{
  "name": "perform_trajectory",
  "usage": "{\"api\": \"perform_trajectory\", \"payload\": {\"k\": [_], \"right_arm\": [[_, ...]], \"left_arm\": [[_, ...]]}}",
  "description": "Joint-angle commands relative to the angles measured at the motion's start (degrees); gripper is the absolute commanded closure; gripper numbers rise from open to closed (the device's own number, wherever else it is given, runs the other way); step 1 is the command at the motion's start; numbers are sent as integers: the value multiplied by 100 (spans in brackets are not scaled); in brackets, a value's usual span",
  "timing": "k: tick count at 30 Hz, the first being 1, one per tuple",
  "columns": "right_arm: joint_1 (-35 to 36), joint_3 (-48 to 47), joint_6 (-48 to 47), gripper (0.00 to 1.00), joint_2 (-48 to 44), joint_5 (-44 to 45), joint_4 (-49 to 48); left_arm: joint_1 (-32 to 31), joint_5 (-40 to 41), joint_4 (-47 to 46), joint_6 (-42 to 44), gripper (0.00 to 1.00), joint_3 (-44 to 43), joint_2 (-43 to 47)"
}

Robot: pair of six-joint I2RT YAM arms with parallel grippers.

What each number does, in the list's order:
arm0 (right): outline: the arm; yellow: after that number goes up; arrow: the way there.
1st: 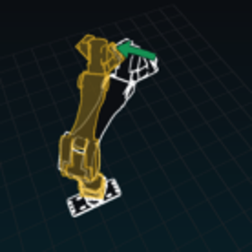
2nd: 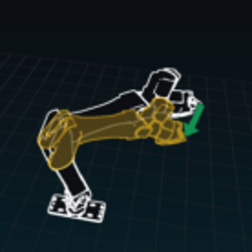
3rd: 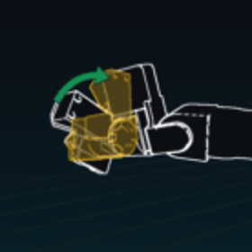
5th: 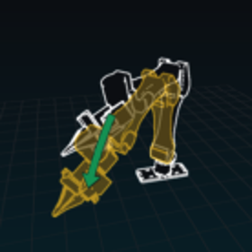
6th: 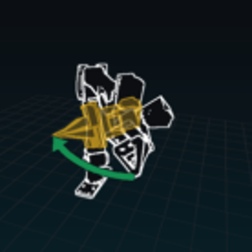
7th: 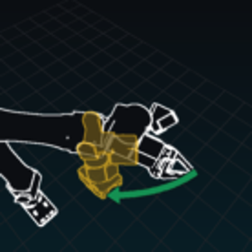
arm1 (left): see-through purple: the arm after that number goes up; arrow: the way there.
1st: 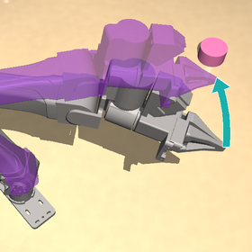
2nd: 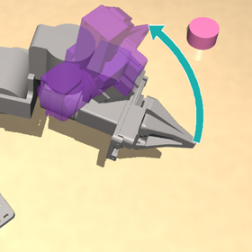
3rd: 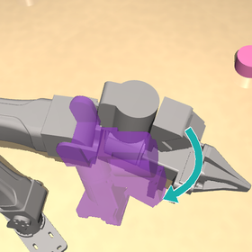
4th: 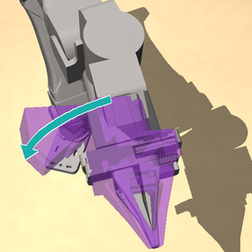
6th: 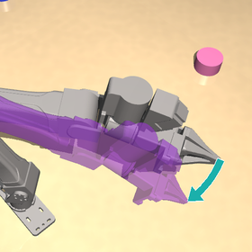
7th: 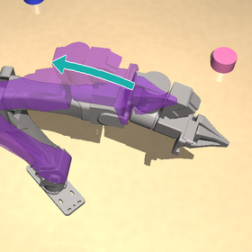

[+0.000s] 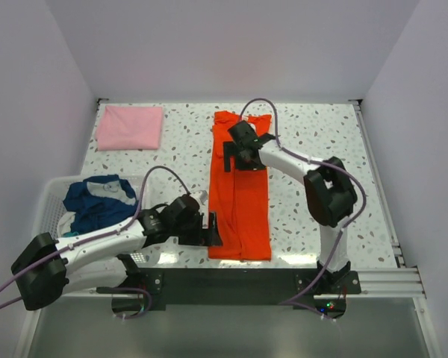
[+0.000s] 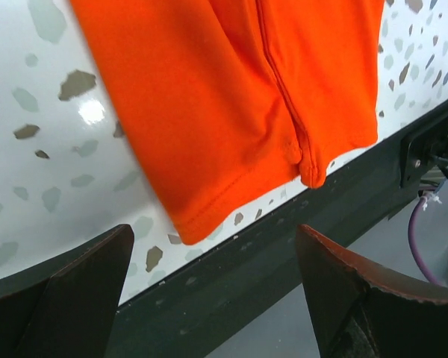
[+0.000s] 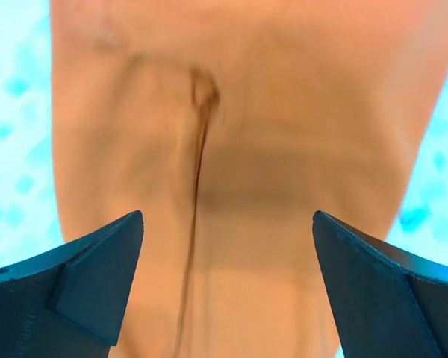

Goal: Fold and stack the t-shirts
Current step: Fold the tshirt

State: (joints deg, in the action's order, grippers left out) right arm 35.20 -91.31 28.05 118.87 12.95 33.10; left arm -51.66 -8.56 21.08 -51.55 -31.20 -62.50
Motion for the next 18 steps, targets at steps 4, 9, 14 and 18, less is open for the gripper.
{"api": "perform_trajectory", "payload": {"k": [4, 9, 14, 18], "right_arm": [[57, 1605, 603, 1, -2609, -320, -217], [57, 3425, 1044, 1, -3992, -319, -436], [66, 4759, 1571, 1, -5161, -644, -629], [75, 5184, 1660, 1, -5488, -688, -473]], "left_arm": [[-406, 126, -121, -391, 16, 167, -121], [-529, 126, -245, -356, 30, 114, -394], [-573, 74, -438, -365, 38, 176, -719], [-626, 56, -631, -373, 46, 237, -886]]}}
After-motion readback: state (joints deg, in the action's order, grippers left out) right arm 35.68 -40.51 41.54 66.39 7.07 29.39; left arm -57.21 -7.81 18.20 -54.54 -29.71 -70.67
